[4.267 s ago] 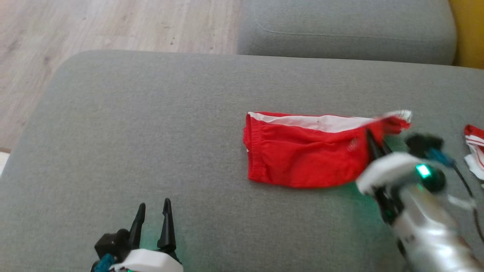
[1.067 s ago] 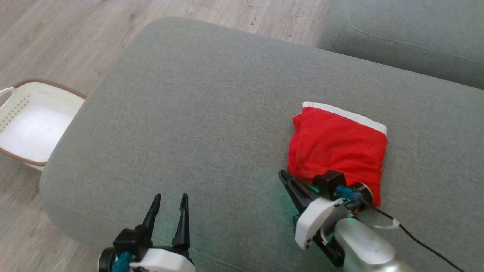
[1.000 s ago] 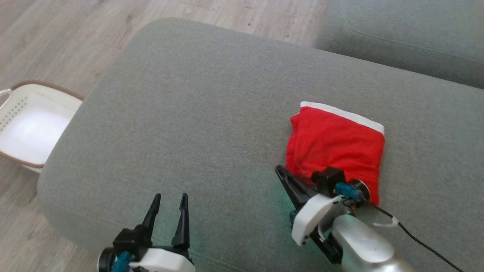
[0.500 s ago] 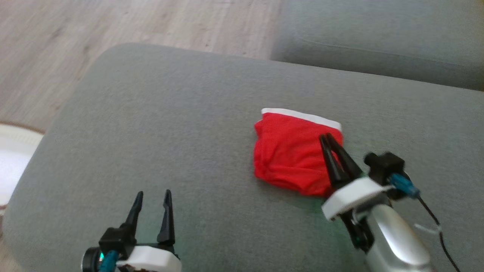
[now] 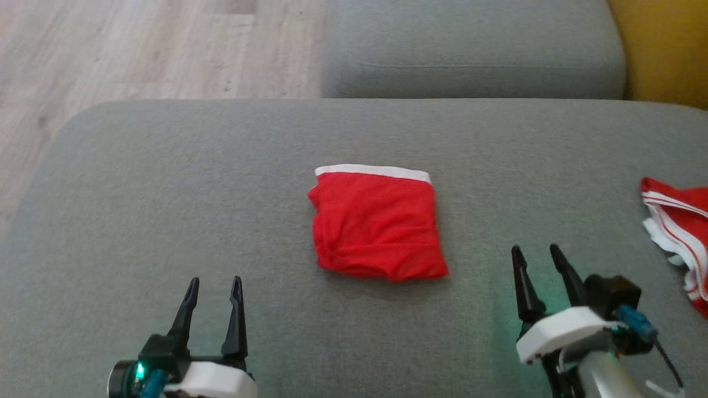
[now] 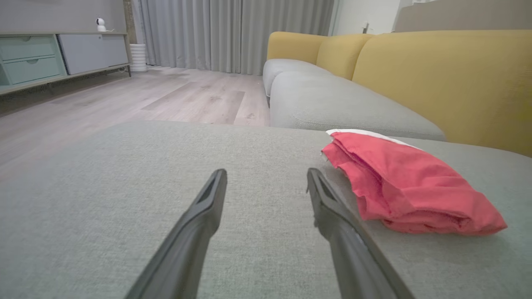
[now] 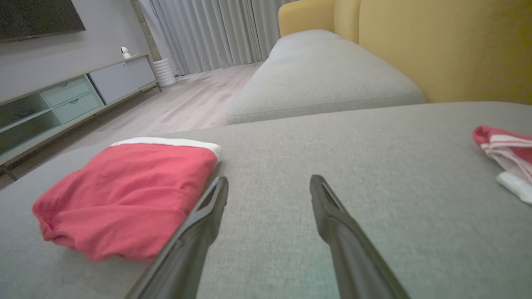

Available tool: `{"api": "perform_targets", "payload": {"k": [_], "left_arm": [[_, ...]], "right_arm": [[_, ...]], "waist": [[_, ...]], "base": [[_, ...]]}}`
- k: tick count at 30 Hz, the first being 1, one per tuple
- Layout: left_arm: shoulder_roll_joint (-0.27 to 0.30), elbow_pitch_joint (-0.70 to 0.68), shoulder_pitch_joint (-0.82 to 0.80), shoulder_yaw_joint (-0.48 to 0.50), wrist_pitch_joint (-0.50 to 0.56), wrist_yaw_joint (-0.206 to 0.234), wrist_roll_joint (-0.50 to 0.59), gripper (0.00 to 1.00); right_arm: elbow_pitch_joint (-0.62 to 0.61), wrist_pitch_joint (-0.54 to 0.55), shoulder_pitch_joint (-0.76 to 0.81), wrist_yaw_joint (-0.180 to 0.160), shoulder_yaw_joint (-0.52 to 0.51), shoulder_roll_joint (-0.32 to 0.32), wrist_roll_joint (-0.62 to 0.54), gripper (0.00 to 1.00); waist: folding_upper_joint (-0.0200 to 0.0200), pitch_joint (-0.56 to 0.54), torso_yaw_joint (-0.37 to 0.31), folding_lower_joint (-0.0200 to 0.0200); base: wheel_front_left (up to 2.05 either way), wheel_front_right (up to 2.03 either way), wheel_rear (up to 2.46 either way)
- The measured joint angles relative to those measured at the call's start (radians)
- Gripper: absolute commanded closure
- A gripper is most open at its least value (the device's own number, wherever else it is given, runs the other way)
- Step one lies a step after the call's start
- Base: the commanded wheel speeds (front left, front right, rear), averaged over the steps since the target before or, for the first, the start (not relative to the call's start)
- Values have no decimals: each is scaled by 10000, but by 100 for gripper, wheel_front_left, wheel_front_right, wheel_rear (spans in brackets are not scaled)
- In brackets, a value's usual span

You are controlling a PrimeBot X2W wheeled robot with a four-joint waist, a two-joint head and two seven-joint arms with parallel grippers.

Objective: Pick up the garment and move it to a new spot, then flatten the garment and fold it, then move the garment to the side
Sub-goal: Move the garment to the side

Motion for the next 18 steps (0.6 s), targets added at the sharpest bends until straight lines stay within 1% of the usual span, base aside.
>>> {"api": "perform_targets", "payload": {"k": [5, 9, 14, 18], "left_arm": [[-2, -81, 296, 2, 0, 84, 46, 0], [0, -81, 347, -59, 0, 86, 86, 0], [0, -81, 333, -194, 0, 82, 84, 0], [6, -244, 313, -522, 0, 69, 79, 0]], "right_arm": [[-8, 0, 369, 0, 38, 21, 2, 0], [8, 0, 403, 0, 69, 23, 17, 0], [46, 0, 392, 0, 130, 23, 10, 0], [234, 2, 249, 0, 581, 36, 44, 0]], "waist": [[0, -46, -408, 0], [0, -91, -588, 0], [0, -58, -499, 0], [0, 130, -267, 0]], "base": [[0, 0, 0], [0, 0, 0], [0, 0, 0], [0, 0, 0]]}}
